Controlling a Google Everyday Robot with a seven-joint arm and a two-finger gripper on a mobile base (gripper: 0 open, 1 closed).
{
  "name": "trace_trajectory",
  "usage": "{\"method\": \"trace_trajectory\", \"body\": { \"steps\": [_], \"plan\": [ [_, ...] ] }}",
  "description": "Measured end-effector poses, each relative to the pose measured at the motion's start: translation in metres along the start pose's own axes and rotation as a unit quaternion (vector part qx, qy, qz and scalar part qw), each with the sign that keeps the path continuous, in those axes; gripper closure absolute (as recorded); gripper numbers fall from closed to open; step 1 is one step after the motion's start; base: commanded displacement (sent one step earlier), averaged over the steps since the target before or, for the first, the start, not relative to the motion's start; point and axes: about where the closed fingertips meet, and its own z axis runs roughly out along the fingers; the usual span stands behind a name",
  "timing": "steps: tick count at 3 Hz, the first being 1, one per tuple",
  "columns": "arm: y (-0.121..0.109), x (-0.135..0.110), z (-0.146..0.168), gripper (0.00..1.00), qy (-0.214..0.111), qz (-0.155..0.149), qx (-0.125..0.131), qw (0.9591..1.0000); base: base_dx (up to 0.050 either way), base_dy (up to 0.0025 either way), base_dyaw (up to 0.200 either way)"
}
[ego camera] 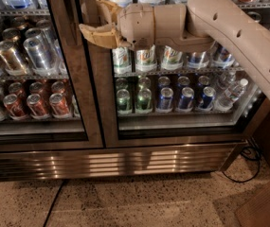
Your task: Open right fridge door
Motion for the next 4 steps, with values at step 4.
{"method": "trace_trajectory", "body": {
  "steps": [4],
  "plan": [
    [-0.0073,0.0024,-0.0011,1.0,0.0,0.0,0.0,1.0,0.0,0.0,0.0]
  ]
}}
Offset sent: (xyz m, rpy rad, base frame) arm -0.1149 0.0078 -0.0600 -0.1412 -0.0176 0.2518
